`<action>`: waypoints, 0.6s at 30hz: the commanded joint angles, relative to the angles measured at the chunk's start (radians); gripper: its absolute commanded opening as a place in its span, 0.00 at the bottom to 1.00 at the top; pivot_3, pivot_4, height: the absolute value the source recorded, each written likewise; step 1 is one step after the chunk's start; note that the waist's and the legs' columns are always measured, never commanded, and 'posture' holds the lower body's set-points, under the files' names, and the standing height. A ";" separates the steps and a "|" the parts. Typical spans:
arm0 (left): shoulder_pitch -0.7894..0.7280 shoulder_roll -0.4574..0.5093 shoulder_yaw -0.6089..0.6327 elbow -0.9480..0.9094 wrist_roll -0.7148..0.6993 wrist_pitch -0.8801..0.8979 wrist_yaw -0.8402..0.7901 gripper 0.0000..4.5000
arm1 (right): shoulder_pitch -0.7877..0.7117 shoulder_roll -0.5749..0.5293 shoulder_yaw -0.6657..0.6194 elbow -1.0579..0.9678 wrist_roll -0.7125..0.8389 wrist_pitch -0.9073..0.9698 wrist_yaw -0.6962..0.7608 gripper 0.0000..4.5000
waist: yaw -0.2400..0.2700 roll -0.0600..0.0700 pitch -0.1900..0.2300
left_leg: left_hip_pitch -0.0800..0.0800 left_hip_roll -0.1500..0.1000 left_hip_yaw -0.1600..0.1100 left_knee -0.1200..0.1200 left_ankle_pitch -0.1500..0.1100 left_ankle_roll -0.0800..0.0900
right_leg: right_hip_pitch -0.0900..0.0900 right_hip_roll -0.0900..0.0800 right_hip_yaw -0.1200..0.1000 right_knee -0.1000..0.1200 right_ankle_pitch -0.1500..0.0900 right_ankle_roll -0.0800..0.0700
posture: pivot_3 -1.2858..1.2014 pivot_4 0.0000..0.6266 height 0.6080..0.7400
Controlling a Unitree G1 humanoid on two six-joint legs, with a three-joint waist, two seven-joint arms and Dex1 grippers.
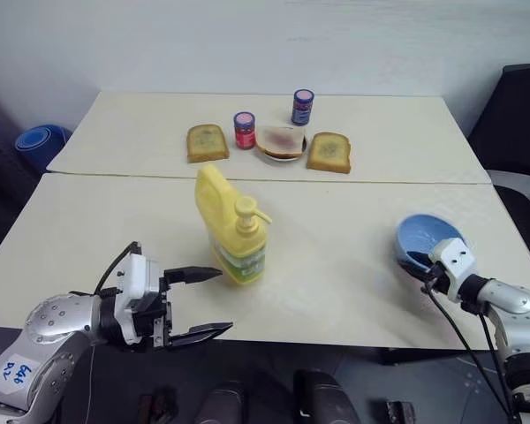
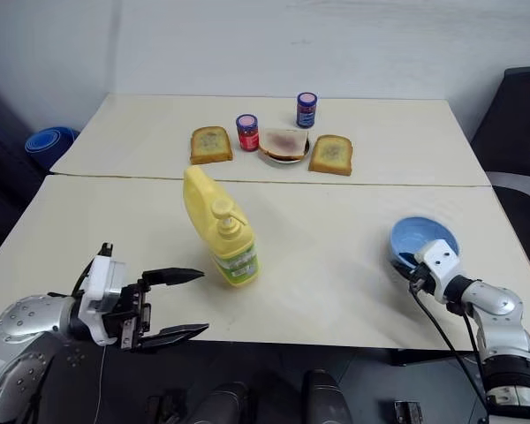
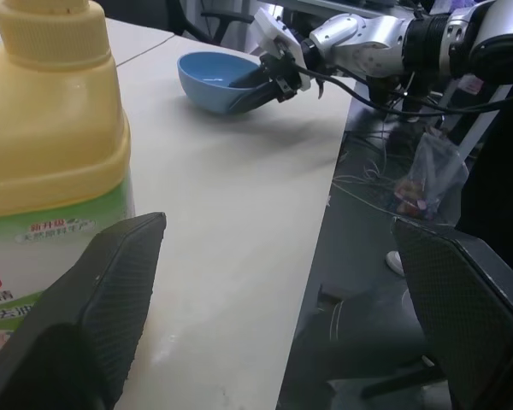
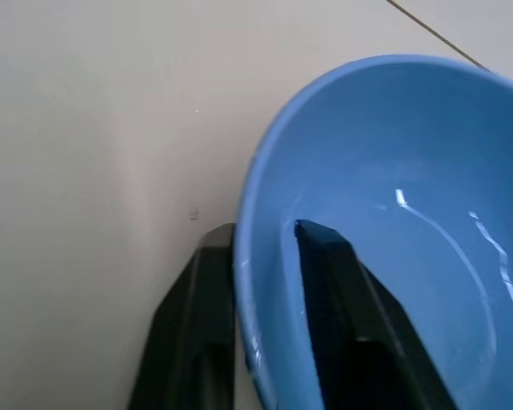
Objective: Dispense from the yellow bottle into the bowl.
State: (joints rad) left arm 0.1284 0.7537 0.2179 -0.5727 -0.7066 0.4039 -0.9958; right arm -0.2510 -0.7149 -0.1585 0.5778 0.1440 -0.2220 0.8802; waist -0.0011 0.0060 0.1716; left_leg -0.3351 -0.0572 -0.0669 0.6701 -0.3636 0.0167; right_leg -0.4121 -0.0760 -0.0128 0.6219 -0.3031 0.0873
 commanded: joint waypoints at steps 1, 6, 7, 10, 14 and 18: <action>-0.021 0.013 0.054 -0.029 -0.086 0.045 0.021 1.00 | -0.009 -0.011 0.005 -0.030 0.009 -0.009 0.027 0.00 | -0.001 -0.001 0.000 | 0.000 0.000 0.000 0.000 0.000 0.000 | 0.001 0.000 0.000 0.000 0.000 0.000 | 0.52 0.24 1.00; -0.034 0.084 0.210 -0.033 -0.331 0.189 0.043 0.91 | 0.022 -0.074 0.027 -0.301 0.072 0.053 0.174 0.00 | -0.002 0.002 0.002 | 0.000 0.000 0.000 0.000 0.000 0.000 | -0.001 0.000 0.000 0.001 0.000 0.000 | 0.52 0.24 1.00; -0.046 0.106 0.249 -0.030 -0.403 0.222 0.054 0.85 | 0.030 -0.105 0.044 -0.393 0.081 0.068 0.219 0.00 | -0.001 0.003 0.003 | -0.001 0.000 0.000 0.001 0.000 0.000 | -0.001 0.000 0.000 0.001 0.000 0.000 | 0.52 0.24 1.00; -0.132 0.170 0.321 -0.005 -0.567 0.287 0.110 0.67 | 0.026 -0.196 0.097 -0.692 0.187 0.210 0.349 0.00 | 0.001 0.007 0.006 | -0.002 0.000 0.000 0.004 0.000 0.000 | -0.001 0.000 0.000 0.002 0.000 0.000 | 0.52 0.24 1.00; -0.320 0.191 0.280 0.053 -0.602 0.295 0.175 0.40 | -0.061 -0.255 0.148 -0.910 0.309 0.392 0.418 0.00 | 0.004 0.006 0.007 | 0.000 0.001 -0.003 0.003 -0.001 -0.001 | 0.002 0.000 -0.002 -0.001 0.000 0.000 | 0.52 0.24 1.00; -0.500 0.170 0.150 0.110 -0.472 0.263 0.172 0.12 | -0.191 -0.290 0.210 -1.024 0.354 0.556 0.442 0.00 | 0.013 0.005 0.008 | -0.003 0.000 -0.005 0.007 -0.001 0.000 | 0.001 0.000 -0.004 0.000 0.000 0.000 | 0.52 0.24 1.00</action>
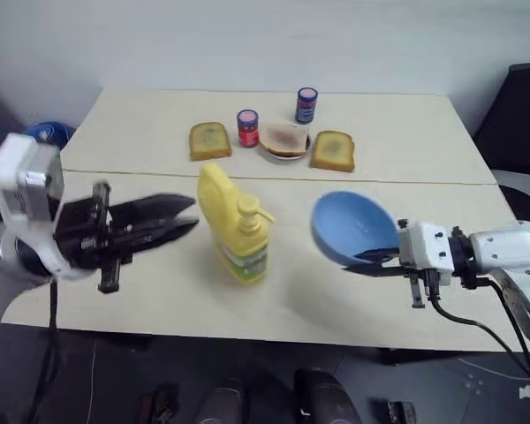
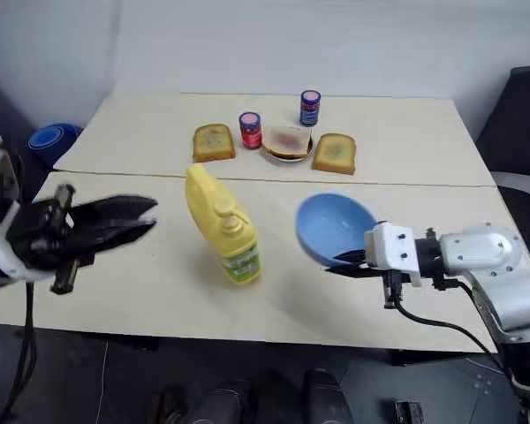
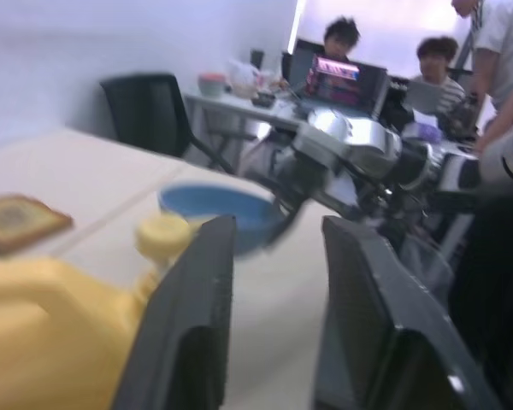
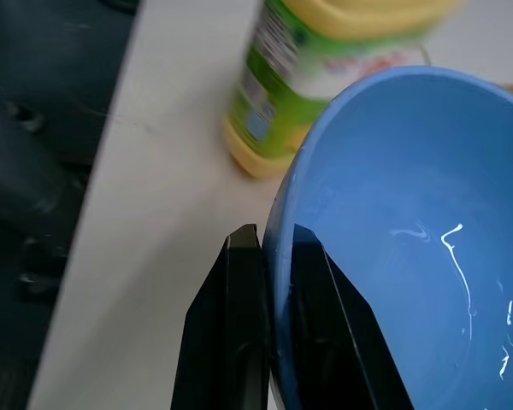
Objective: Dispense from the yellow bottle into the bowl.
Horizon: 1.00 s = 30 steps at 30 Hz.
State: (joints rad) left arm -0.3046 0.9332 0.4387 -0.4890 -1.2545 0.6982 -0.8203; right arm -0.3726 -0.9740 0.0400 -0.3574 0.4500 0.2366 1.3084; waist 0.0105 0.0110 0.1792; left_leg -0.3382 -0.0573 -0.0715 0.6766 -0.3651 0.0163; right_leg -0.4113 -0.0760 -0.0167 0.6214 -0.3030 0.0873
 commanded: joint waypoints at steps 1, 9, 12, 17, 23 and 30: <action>-0.095 -0.021 -0.097 0.040 0.106 -0.040 -0.009 0.06 | -0.094 -0.037 0.024 -0.107 0.050 0.130 0.014 0.00 | 0.002 0.000 0.000 | -0.001 0.000 0.000 0.000 0.000 0.000 | -0.001 0.000 0.000 0.000 0.000 0.000 | 0.52 0.24 1.00; -0.204 -0.137 -0.228 0.094 0.246 -0.068 0.011 0.01 | -0.213 -0.031 0.094 -0.197 0.051 0.224 0.032 0.00 | 0.009 -0.002 0.001 | -0.018 0.000 0.000 0.007 0.000 0.000 | -0.016 0.000 0.000 0.004 0.001 0.001 | 0.52 0.24 1.00; -0.233 -0.170 -0.255 0.095 0.262 -0.062 0.009 0.01 | -0.227 -0.038 0.112 -0.214 0.037 0.252 0.023 0.00 | 0.011 -0.003 0.002 | -0.018 0.000 0.000 0.007 0.000 -0.001 | -0.017 0.000 -0.001 0.004 0.001 0.001 | 0.52 0.24 1.00; -0.287 -0.203 -0.300 0.099 0.287 -0.037 0.018 0.01 | -0.259 -0.027 0.130 -0.237 0.014 0.284 -0.001 0.00 | 0.012 -0.004 0.002 | -0.018 -0.001 0.000 0.008 0.000 0.000 | -0.017 0.000 -0.001 0.005 0.001 0.001 | 0.52 0.24 1.00; -0.343 -0.227 -0.366 0.116 0.345 0.010 0.047 0.01 | -0.263 -0.033 0.135 -0.282 0.028 0.327 -0.013 0.00 | 0.013 -0.004 0.002 | -0.018 -0.001 0.000 0.008 0.000 -0.001 | -0.017 0.000 -0.001 0.005 0.001 0.001 | 0.52 0.24 1.00; -0.357 -0.238 -0.416 0.118 0.399 0.050 0.042 0.01 | -0.263 -0.031 0.131 -0.298 0.032 0.354 -0.021 0.00 | 0.011 -0.004 0.002 | -0.018 -0.001 0.000 0.008 0.000 -0.001 | -0.017 0.000 -0.001 0.006 0.001 0.001 | 0.52 0.24 1.00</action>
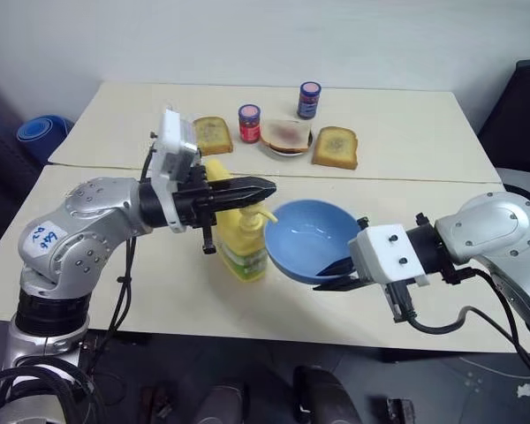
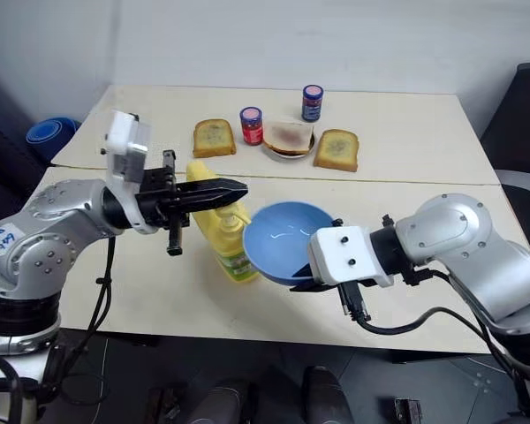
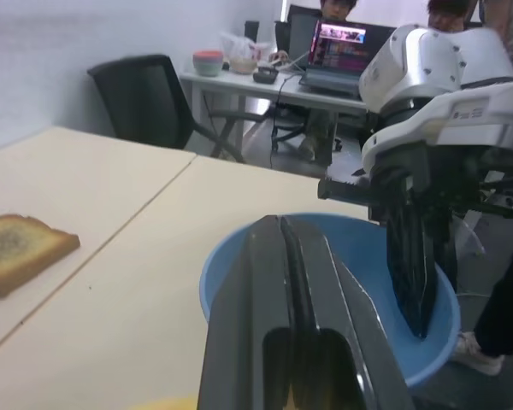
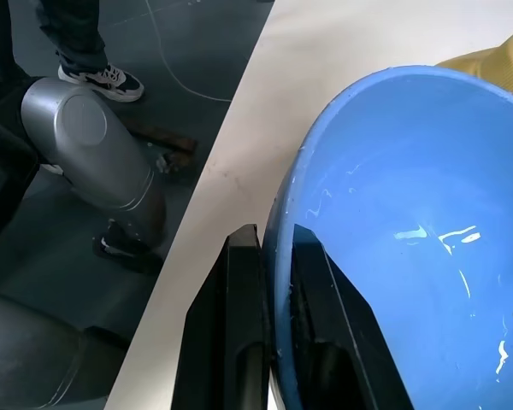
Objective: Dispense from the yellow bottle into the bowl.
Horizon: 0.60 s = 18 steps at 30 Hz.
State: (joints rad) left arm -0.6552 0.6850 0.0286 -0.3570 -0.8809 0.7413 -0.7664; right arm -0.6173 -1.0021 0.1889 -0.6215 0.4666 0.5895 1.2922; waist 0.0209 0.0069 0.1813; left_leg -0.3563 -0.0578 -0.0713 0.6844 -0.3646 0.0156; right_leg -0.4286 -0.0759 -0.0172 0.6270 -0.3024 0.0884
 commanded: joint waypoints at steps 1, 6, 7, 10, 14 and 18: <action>-0.004 0.012 -0.011 -0.013 0.032 0.014 -0.011 0.01 | -0.019 0.001 -0.020 -0.037 0.020 0.010 -0.010 0.00 | 0.001 0.000 0.000 | 0.000 0.000 0.000 0.000 0.000 0.000 | 0.000 0.000 0.000 0.000 0.000 0.000 | 0.52 0.24 1.00; -0.001 0.013 -0.035 -0.007 0.049 0.073 0.016 0.01 | -0.023 0.017 -0.019 -0.044 0.033 0.030 -0.028 0.00 | 0.001 -0.001 0.000 | 0.000 0.000 0.000 0.000 0.000 0.000 | 0.000 0.000 0.000 0.000 0.000 0.000 | 0.52 0.24 1.00; 0.001 0.017 -0.042 -0.009 0.051 0.085 0.018 0.01 | -0.025 0.020 -0.018 -0.044 0.034 0.032 -0.030 0.00 | 0.000 -0.001 -0.001 | 0.001 0.000 0.000 0.000 0.000 0.000 | 0.001 0.000 0.000 0.000 0.000 0.000 | 0.52 0.24 1.00; 0.013 0.027 -0.066 -0.018 0.071 0.111 0.027 0.01 | -0.030 0.032 -0.016 -0.041 0.040 0.039 -0.038 0.00 | 0.000 -0.001 -0.001 | 0.001 0.000 0.000 0.000 0.000 -0.001 | 0.001 0.000 0.000 0.001 0.000 0.000 | 0.52 0.24 1.00; 0.021 0.033 -0.091 -0.024 0.092 0.151 0.059 0.01 | -0.038 0.045 -0.009 -0.035 0.039 0.042 -0.043 0.00 | -0.001 -0.002 -0.002 | 0.003 0.000 0.000 0.000 0.001 -0.001 | 0.002 0.000 0.001 0.001 0.000 0.000 | 0.52 0.24 1.00; 0.034 0.030 -0.100 -0.030 0.109 0.169 0.091 0.01 | -0.048 0.054 -0.003 -0.030 0.037 0.038 -0.046 0.00 | -0.001 -0.003 -0.003 | 0.004 0.000 0.000 0.000 0.001 -0.001 | 0.003 0.000 0.001 0.001 0.000 0.000 | 0.52 0.24 1.00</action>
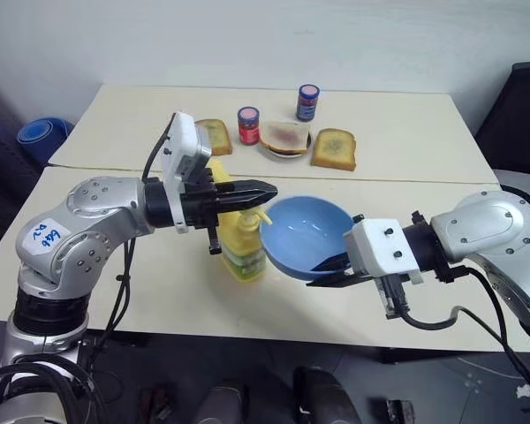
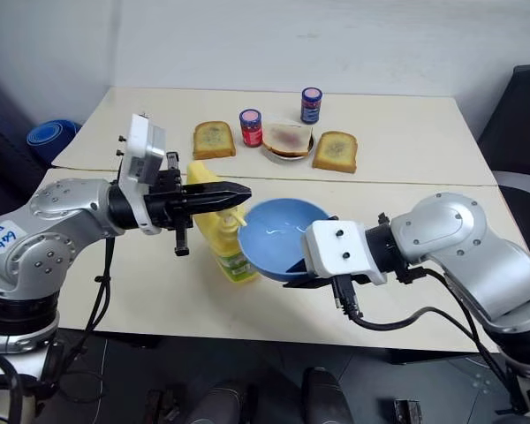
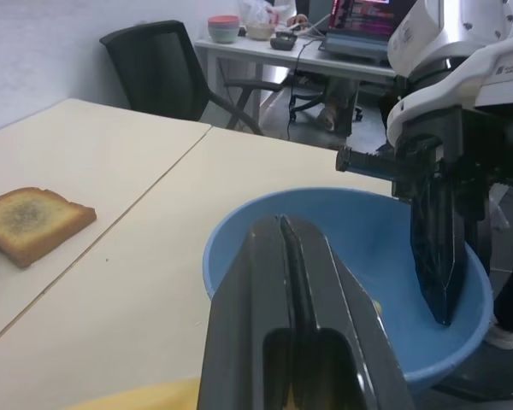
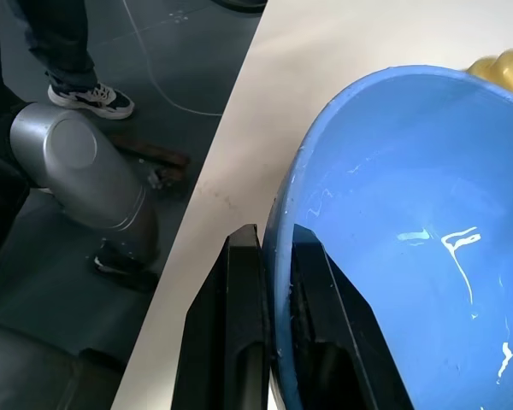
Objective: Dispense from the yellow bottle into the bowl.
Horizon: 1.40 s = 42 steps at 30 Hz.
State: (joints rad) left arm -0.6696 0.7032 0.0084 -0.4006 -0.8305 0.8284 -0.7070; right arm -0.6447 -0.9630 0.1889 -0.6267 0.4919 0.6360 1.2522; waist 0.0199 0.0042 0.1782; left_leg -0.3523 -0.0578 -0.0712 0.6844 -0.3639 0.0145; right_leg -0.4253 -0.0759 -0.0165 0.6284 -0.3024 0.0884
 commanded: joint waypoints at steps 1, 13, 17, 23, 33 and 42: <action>0.051 0.007 -0.079 0.012 0.055 0.091 0.042 0.01 | -0.023 0.017 -0.002 -0.024 0.011 -0.009 -0.005 0.00 | 0.000 0.000 0.000 | 0.000 0.000 0.000 0.000 0.000 0.000 | 0.000 0.000 0.000 0.000 0.000 0.000 | 0.52 0.24 1.00; 0.102 -0.004 -0.102 -0.007 0.060 0.132 0.102 0.01 | -0.030 0.042 0.008 -0.019 0.012 -0.001 -0.007 0.00 | -0.001 -0.001 -0.011 | 0.002 0.000 0.000 0.000 0.000 0.000 | 0.002 0.000 0.000 0.000 0.000 0.000 | 0.52 0.24 1.00; 0.129 -0.006 -0.115 -0.001 0.070 0.128 0.105 0.01 | -0.032 0.047 0.008 -0.011 0.010 -0.001 -0.006 0.00 | -0.001 0.002 -0.017 | 0.003 0.000 0.000 -0.001 0.000 0.000 | 0.003 0.000 0.000 0.000 0.000 0.000 | 0.52 0.24 1.00; 0.173 -0.028 -0.119 0.015 0.094 0.097 0.112 0.01 | -0.027 0.046 0.009 -0.007 0.010 0.004 -0.007 0.00 | 0.000 0.003 -0.021 | 0.019 0.000 0.000 -0.007 -0.001 0.001 | 0.018 0.000 0.001 -0.006 0.000 -0.001 | 0.52 0.24 1.00; 0.115 -0.137 0.117 0.039 -0.083 0.004 0.066 0.01 | 0.074 0.027 -0.051 0.100 -0.053 -0.109 -0.021 0.00 | 0.003 0.002 -0.022 | 0.017 0.001 -0.001 -0.007 -0.001 0.001 | 0.016 0.000 0.000 -0.006 0.000 -0.001 | 0.52 0.24 1.00; 0.245 0.049 0.354 0.062 -0.211 -0.012 -0.179 0.01 | 0.286 0.029 -0.160 0.687 -0.249 -0.683 0.016 0.00 | -0.004 -0.002 -0.011 | 0.008 0.000 0.000 -0.006 -0.001 0.001 | 0.009 0.000 -0.001 -0.007 0.000 -0.001 | 0.52 0.24 1.00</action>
State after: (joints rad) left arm -0.4530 0.7285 0.3175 -0.3388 -1.0242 0.8206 -0.8400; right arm -0.3633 -0.9402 0.0700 -0.0306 0.2611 0.0631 1.2573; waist 0.0163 0.0025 0.1673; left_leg -0.3446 -0.0573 -0.0713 0.6780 -0.3648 0.0156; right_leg -0.4168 -0.0758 -0.0171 0.6208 -0.3029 0.0877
